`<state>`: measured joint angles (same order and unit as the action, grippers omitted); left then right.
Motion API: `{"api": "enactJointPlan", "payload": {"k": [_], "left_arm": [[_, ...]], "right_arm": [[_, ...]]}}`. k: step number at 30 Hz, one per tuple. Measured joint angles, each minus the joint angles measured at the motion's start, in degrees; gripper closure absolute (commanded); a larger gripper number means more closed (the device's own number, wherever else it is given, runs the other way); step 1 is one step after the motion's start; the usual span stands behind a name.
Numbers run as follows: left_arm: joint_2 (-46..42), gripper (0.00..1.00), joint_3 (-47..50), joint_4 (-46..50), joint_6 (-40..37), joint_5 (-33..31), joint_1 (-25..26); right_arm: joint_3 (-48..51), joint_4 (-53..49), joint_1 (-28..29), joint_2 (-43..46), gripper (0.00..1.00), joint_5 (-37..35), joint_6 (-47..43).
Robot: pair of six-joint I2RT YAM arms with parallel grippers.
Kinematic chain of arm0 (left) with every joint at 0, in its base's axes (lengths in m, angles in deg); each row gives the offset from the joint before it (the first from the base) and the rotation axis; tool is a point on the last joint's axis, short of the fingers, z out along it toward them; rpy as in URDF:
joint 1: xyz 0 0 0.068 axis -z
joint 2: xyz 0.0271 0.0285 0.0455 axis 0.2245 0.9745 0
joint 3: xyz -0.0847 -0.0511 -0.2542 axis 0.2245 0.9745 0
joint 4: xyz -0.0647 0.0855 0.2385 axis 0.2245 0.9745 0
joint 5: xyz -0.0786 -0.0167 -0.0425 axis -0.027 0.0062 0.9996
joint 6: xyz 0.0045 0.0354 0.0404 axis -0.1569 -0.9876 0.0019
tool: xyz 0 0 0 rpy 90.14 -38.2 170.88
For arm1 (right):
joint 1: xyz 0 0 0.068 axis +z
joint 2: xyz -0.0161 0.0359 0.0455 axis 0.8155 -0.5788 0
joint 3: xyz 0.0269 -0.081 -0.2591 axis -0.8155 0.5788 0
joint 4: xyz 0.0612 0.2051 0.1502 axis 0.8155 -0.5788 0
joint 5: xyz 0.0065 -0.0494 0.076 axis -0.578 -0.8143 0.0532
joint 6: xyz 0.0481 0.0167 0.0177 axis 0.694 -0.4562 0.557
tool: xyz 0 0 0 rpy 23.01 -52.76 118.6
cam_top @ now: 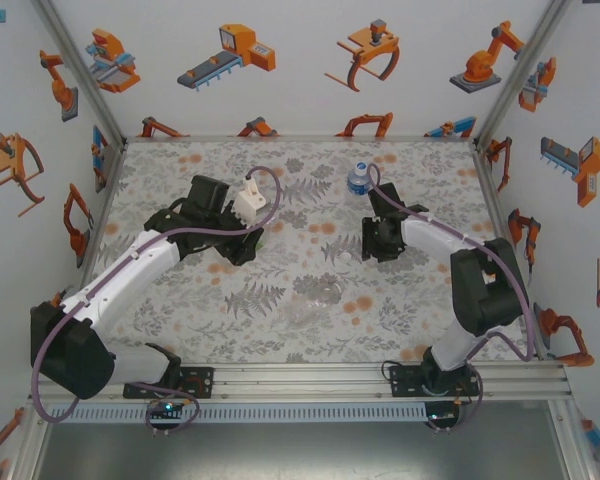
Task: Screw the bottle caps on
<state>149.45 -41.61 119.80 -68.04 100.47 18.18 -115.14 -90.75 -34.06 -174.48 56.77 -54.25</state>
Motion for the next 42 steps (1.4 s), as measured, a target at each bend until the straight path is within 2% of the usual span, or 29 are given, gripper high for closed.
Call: {"api": "enactJointPlan", "payload": {"k": [19,28,30,36,42], "left_arm": [[0.0,0.88,0.0,0.0,0.0,0.0,0.2],[0.0,0.89,0.0,0.0,0.0,0.0,0.3],[0.0,0.89,0.0,0.0,0.0,0.0,0.3],[0.0,0.89,0.0,0.0,0.0,0.0,0.3],[0.0,0.89,0.0,0.3,0.0,0.0,0.5]], "right_arm": [[1.4,0.5,0.0,-1.6,0.58,0.8,0.1],[2.7,3.2,-0.1,-1.5,0.77,2.8,1.7],[3.5,4.7,-0.4,-1.1,0.79,4.5,2.5],[9.7,12.0,-3.5,2.2,0.78,12.7,6.4],[17.5,18.0,-10.0,6.6,0.65,20.6,10.5]]}}
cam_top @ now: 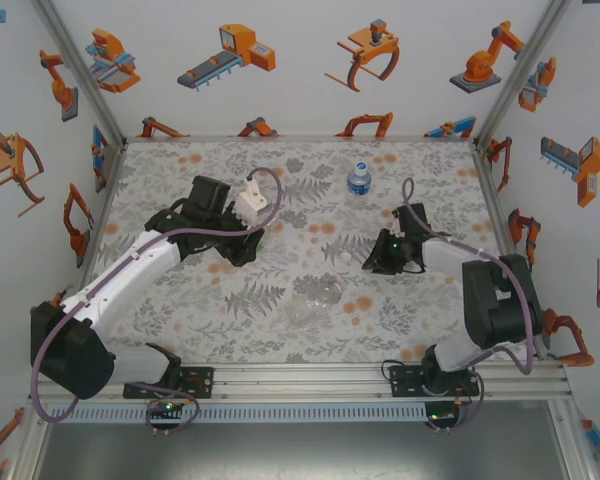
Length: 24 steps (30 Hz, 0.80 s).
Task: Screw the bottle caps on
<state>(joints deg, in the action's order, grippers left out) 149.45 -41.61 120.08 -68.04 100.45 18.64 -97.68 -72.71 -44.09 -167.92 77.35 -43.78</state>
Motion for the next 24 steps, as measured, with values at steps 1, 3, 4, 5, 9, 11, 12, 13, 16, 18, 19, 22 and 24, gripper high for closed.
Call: {"api": "enactJointPlan", "payload": {"k": [1,3,4,5,9,11,12,13,16,18,19,22,24], "left_arm": [[0.0,0.89,0.0,0.0,0.0,0.0,0.0],[0.0,0.89,0.0,0.1,0.0,0.0,0.1],[0.0,0.89,0.0,0.2,0.0,0.0,0.2],[0.0,0.89,0.0,0.2,0.0,0.0,0.3],[0.0,0.89,0.0,0.2,0.0,0.0,0.6],[0.0,0.89,0.0,0.2,0.0,0.0,0.6],[0.0,0.89,0.0,0.2,0.0,0.0,0.6],[0.0,0.88,0.0,0.2,0.0,0.0,0.6],[0.0,0.89,0.0,0.2,0.0,0.0,0.6],[0.0,0.88,0.0,0.2,-0.1,0.0,0.6],[0.0,0.89,0.0,0.2,-0.1,0.0,0.7],[0.0,0.89,0.0,0.4,-0.2,0.0,0.7],[0.0,0.89,0.0,0.5,-0.4,0.0,0.8]], "right_arm": [[1.1,0.6,-0.9,0.8,0.64,0.8,0.4],[3.6,1.6,-2.9,3.0,0.62,2.2,1.0],[4.5,1.6,-3.5,4.0,0.62,2.3,1.2],[5.5,1.3,-4.2,5.3,0.61,2.2,1.2],[6.5,-3.7,-4.5,9.2,0.60,-1.0,0.2],[6.5,-6.3,-4.5,10.7,0.59,-2.6,-0.4],[6.3,-7.5,-4.5,11.4,0.58,-3.3,-0.7],[6.0,-8.7,-4.3,11.8,0.58,-4.2,-0.9],[3.6,-11.8,-2.6,12.5,0.56,-7.3,-2.0],[1.5,-13.0,-0.3,12.5,0.56,-10.2,-3.0],[0.6,-13.2,0.8,12.5,0.56,-11.4,-3.5],[-1.3,-13.1,4.3,12.5,0.55,-14.9,-5.7],[-2.1,-13.0,6.8,12.0,0.53,-17.0,-7.8]]}}
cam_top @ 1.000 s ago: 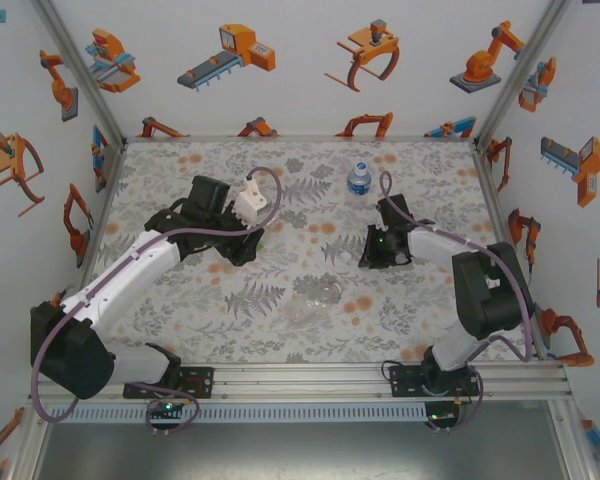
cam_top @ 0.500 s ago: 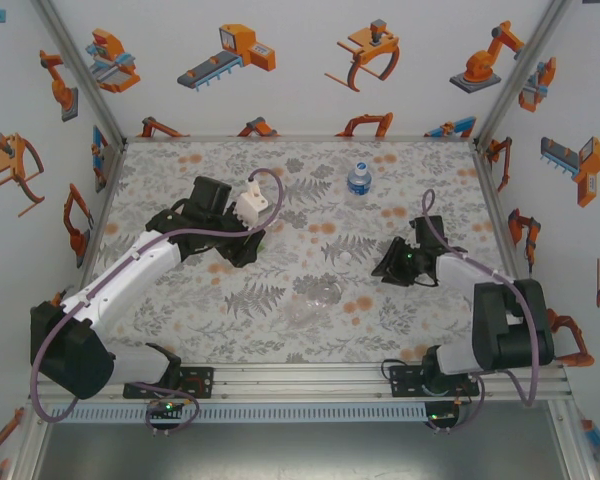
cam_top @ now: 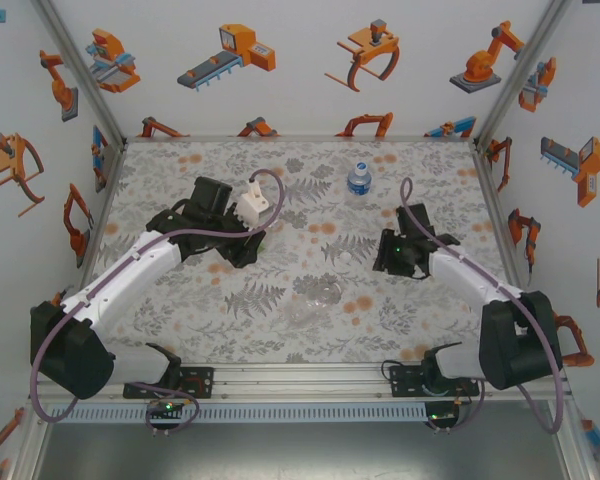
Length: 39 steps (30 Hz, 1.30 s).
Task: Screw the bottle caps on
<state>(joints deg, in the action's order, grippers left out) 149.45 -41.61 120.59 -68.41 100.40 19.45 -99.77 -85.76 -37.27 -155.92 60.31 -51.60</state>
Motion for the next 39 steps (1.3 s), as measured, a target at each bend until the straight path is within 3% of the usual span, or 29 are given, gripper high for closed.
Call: {"api": "enactJointPlan", "payload": {"k": [5,15,25,39], "left_arm": [[0.0,0.89,0.0,0.1,-0.1,0.0,0.2],[0.0,0.89,0.0,0.2,-0.5,-0.5,1.0],[0.0,0.89,0.0,0.3,-0.6,-1.1,1.3],[0.0,0.89,0.0,0.3,-0.7,-1.3,1.4]], "right_arm": [[-2.4,0.4,4.2,-3.7,0.52,-2.9,-4.2],[-4.8,1.4,4.7,-11.6,0.53,-3.9,-6.4],[-5.4,1.2,5.3,-12.9,0.59,-3.9,-7.4],[-6.3,-0.7,5.5,-13.9,0.60,-3.8,-7.6]]}}
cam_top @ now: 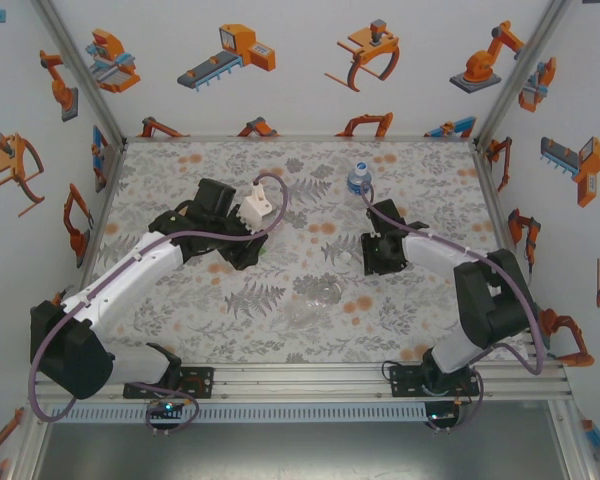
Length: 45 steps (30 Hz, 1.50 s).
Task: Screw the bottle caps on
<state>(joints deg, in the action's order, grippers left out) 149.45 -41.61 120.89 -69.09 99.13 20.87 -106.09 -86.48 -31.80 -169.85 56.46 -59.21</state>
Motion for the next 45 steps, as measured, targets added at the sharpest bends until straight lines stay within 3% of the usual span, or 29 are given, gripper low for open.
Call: {"api": "enactJointPlan", "payload": {"k": [13,22,34,45], "left_arm": [[0.0,0.89,0.0,0.3,0.0,-0.1,0.3],[-0.3,0.92,0.0,0.5,-1.0,-0.2,1.0],[-12.1,0.96,5.3,-3.5,-3.5,3.3,1.5],[-13.9,1.00,2.9,-3.5,-5.9,8.5,2.1]], "right_arm": [[-0.5,-1.2,0.3,0.6,0.70,-0.2,0.0],[-0.5,-1.3,0.5,12.1,0.76,0.7,-1.5],[-5.3,-1.4,2.0,23.4,0.80,10.5,-6.4],[-5.2,0.8,8.0,31.8,0.82,17.0,-11.5]]}}
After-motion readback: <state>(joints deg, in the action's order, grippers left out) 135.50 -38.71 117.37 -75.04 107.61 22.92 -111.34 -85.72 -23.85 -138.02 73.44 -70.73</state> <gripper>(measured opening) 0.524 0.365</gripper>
